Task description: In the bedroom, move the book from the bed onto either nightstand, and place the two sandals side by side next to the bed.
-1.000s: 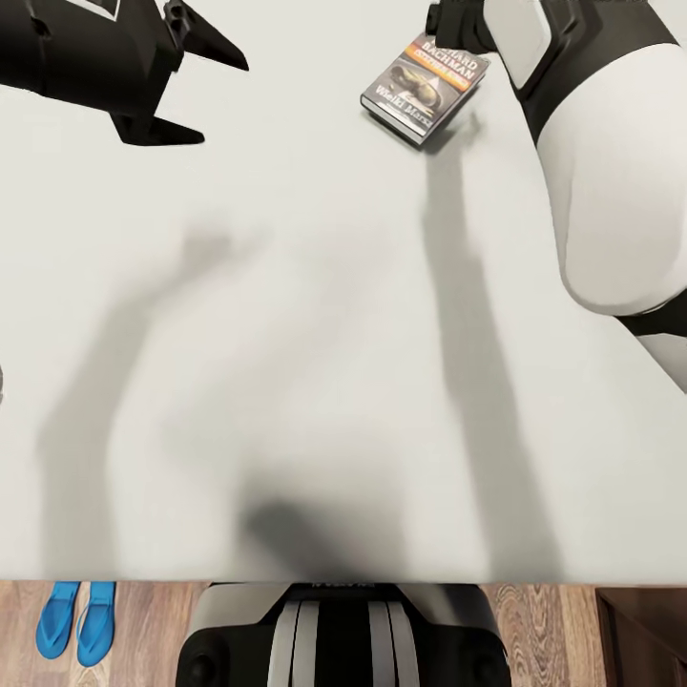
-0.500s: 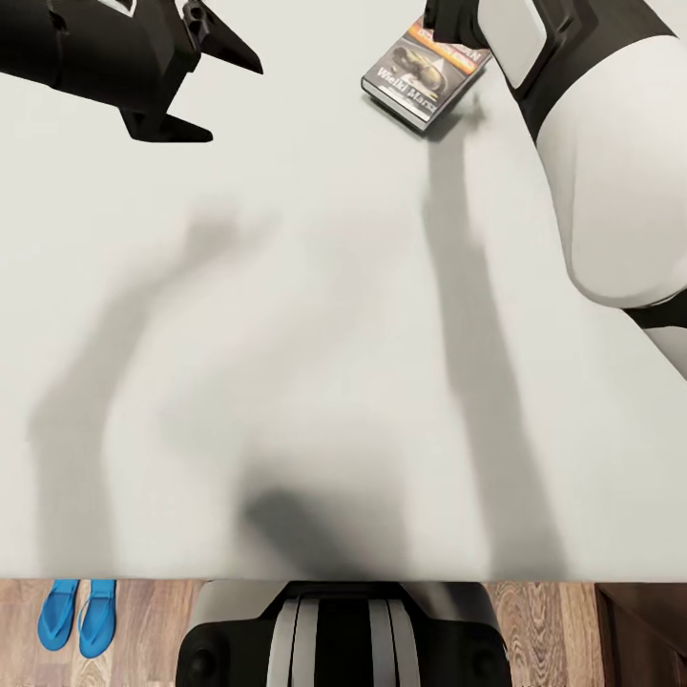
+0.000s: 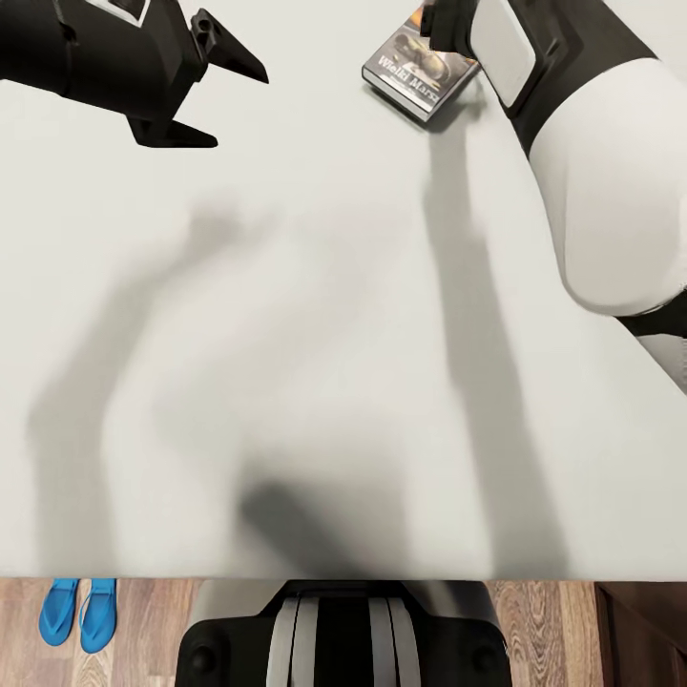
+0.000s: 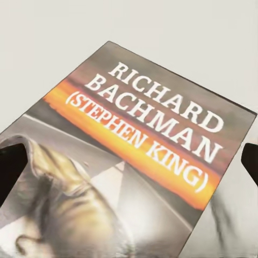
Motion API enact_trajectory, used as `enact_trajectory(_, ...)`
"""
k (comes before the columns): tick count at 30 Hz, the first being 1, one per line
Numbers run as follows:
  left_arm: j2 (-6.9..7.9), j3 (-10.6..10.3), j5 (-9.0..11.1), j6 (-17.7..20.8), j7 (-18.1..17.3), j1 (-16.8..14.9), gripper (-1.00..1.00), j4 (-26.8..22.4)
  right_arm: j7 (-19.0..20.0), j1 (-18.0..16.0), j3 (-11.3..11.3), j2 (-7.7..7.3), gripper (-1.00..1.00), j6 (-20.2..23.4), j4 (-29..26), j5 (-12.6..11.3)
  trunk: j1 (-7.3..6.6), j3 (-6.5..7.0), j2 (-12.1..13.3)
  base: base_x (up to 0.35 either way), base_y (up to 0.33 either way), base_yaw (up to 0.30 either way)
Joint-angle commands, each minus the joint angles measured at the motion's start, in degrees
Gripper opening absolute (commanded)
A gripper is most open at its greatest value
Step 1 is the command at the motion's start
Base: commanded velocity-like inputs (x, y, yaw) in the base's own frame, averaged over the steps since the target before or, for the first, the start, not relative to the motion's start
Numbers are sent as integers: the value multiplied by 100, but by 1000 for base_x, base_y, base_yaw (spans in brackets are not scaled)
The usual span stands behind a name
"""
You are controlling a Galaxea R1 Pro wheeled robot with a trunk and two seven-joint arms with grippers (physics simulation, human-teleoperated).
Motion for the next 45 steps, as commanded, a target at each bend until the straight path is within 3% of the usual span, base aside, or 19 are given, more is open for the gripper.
enact_trajectory(1, 3, -3, 27, 47, 39, -6, 100, 0, 31, 32, -39, 7, 100, 1, 2, 33, 0, -3, -1, 0, 0, 0)
enact_trajectory(5, 0, -5, 27, 49, 40, -5, 100, 1, 374, 139, -28, 7, 100, -329, 166, 47, 0, -4, -1, 0, 0, 0)
enact_trajectory(15, -14, -53, 27, 58, 42, 13, 100, -4, 547, 172, -22, 7, 100, -501, 330, 70, 0, -4, -1, 0, 0, 0)
enact_trajectory(24, -11, -189, 27, 59, 68, 58, 100, 3, 563, 175, -15, 7, 100, -498, 358, 74, 0, -4, -1, 0, 0, 0)
enact_trajectory(45, 22, -158, 27, 59, 46, 162, 100, 3, 418, 109, -12, 7, 100, -431, 565, 89, 0, -4, -1, -69, -14, 0)
